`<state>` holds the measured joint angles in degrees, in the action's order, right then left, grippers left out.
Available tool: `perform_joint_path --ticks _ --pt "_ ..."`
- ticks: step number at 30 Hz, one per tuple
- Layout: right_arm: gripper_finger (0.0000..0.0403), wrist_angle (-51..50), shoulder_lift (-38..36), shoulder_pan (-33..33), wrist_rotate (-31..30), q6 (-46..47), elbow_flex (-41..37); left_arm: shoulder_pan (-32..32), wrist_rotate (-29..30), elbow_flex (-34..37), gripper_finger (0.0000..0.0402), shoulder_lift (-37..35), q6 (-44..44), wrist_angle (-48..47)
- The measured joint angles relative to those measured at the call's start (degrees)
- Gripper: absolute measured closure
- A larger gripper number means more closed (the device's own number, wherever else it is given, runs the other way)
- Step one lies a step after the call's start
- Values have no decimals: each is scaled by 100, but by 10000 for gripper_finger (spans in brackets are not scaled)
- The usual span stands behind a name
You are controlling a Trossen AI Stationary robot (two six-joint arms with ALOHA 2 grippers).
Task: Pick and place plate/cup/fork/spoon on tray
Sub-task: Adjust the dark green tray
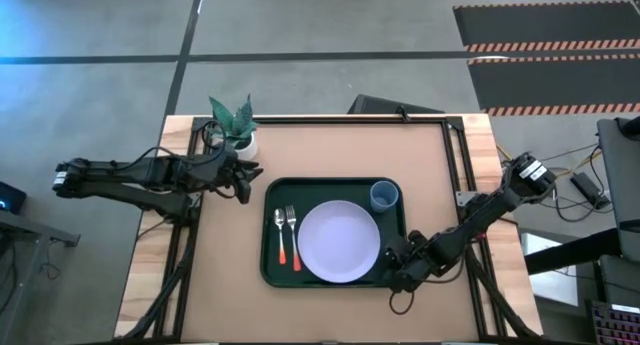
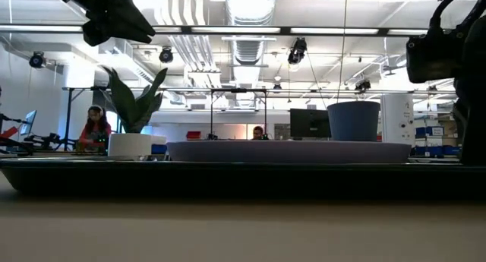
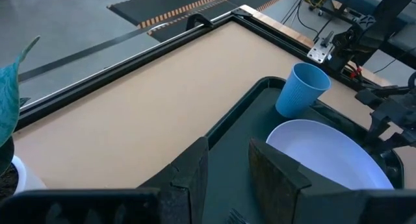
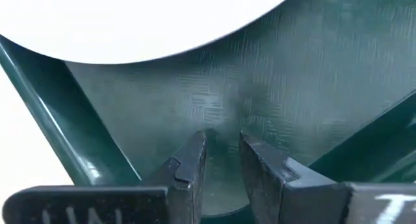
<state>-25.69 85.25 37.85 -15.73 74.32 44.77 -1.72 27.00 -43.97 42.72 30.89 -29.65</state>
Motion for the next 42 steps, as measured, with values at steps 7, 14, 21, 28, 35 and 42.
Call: perform_joint_path --ticks 7,14,21,28,35,42 --pt "323 -165 -2 -13 2 -152 0 0 0 0 309 0 0 0" --pt "323 -356 -7 -29 -105 -293 0 0 0 0 309 0 0 0" --pt "323 -577 -7 -40 -251 -316 0 0 0 0 309 0 0 -2" --pt "323 -592 -7 -43 -398 -374 0 0 0 0 309 0 6 -2" --pt "323 -799 -7 -79 -462 -459 0 0 0 0 309 0 13 -4" --pt "323 -952 -7 -77 -544 -464 0 0 0 0 309 0 15 -7"
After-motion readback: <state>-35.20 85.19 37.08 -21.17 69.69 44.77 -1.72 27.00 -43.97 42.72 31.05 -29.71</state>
